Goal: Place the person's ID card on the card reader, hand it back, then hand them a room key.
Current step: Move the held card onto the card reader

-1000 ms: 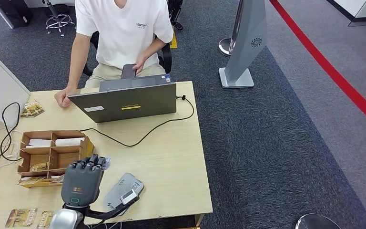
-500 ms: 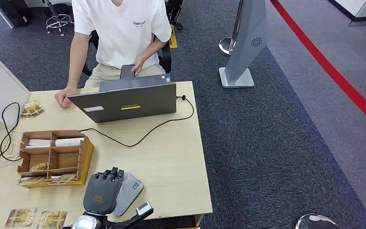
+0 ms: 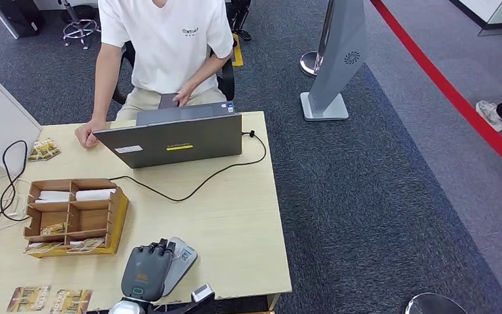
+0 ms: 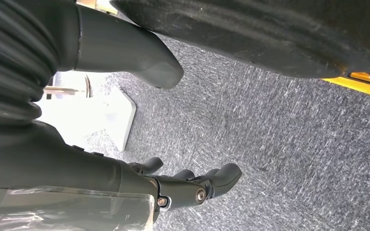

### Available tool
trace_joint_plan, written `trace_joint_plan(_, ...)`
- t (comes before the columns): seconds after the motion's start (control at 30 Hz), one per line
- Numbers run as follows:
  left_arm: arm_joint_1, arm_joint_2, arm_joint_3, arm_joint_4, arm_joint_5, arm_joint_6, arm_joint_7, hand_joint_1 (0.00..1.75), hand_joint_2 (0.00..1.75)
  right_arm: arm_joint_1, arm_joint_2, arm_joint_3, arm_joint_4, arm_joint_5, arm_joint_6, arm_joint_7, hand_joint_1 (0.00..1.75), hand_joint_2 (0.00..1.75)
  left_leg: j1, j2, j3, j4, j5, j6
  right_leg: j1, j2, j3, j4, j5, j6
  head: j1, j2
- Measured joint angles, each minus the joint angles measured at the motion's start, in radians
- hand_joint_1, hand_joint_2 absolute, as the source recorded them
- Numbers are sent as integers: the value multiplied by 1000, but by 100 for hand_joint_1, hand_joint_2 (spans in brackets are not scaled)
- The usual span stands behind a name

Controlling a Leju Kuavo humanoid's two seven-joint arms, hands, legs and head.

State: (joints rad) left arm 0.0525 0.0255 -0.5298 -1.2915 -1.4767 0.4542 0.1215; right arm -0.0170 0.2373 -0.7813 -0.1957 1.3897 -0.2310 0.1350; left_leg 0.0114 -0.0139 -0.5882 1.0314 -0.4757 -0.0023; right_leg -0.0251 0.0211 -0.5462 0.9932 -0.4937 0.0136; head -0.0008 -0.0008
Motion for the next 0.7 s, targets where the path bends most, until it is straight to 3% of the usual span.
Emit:
trace_joint_plan(0.23, -5, 0, -2, 9, -3, 7, 9, 175, 175, 0, 0, 0, 0, 2, 1, 1, 0, 175, 0, 0, 0, 0, 0, 0, 0, 0, 0, 0, 0, 0, 0, 0)
trace_joint_plan(0.33, -14, 4, -2, 2, -7, 52, 23, 175, 175, 0, 0, 0, 0, 4, 1, 1, 0, 175, 0, 0, 0, 0, 0, 0, 0, 0, 0, 0, 0, 0, 0, 0)
trace_joint_plan(0.5, -69, 54, -4, -77, -8, 214, 68, 175, 175, -1, 0, 0, 0, 23, 8, 0, 0, 175, 0, 0, 0, 0, 1, 0, 0, 0, 0, 1, 0, 0, 0, 0)
trace_joint_plan(0.7, -161, 107, 21, -216, -8, 238, 15, 175, 175, -2, -2, 2, 0, 51, 26, -1, 0, 175, 1, -1, 0, 0, 1, 0, 1, -1, 0, 1, 0, 0, 0, 0)
